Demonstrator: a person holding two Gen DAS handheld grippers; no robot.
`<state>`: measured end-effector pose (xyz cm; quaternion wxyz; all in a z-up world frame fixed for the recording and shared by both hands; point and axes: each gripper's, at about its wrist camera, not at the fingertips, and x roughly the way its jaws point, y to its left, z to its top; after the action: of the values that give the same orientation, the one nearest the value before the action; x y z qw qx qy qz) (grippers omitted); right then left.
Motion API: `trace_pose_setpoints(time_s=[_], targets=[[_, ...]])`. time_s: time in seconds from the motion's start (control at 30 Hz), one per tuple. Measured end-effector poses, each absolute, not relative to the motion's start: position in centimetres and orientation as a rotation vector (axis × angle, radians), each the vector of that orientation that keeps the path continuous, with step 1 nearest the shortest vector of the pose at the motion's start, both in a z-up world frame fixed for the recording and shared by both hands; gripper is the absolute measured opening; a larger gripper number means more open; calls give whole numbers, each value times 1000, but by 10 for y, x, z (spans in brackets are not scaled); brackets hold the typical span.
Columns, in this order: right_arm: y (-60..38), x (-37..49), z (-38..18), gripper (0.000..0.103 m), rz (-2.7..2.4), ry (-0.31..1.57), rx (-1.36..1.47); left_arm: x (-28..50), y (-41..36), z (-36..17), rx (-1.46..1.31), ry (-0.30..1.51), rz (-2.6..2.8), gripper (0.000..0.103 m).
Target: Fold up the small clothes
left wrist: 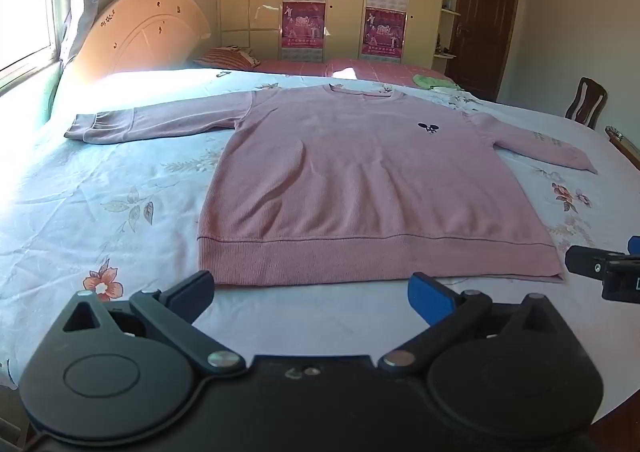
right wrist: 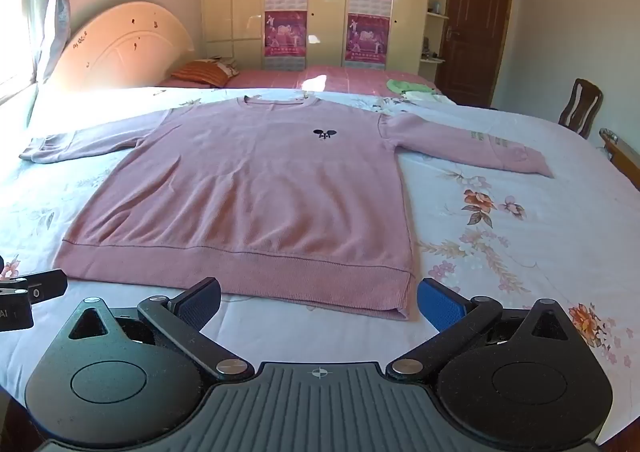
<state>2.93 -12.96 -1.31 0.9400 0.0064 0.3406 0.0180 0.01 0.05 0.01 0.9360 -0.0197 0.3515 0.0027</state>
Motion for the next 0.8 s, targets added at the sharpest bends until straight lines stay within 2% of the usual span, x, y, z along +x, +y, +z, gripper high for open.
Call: trace_pose_setpoints(time_s=[0.8], targets=[[-129, 30, -12, 103, 41, 702, 16, 2, -3, 2, -18, 723, 7, 103]])
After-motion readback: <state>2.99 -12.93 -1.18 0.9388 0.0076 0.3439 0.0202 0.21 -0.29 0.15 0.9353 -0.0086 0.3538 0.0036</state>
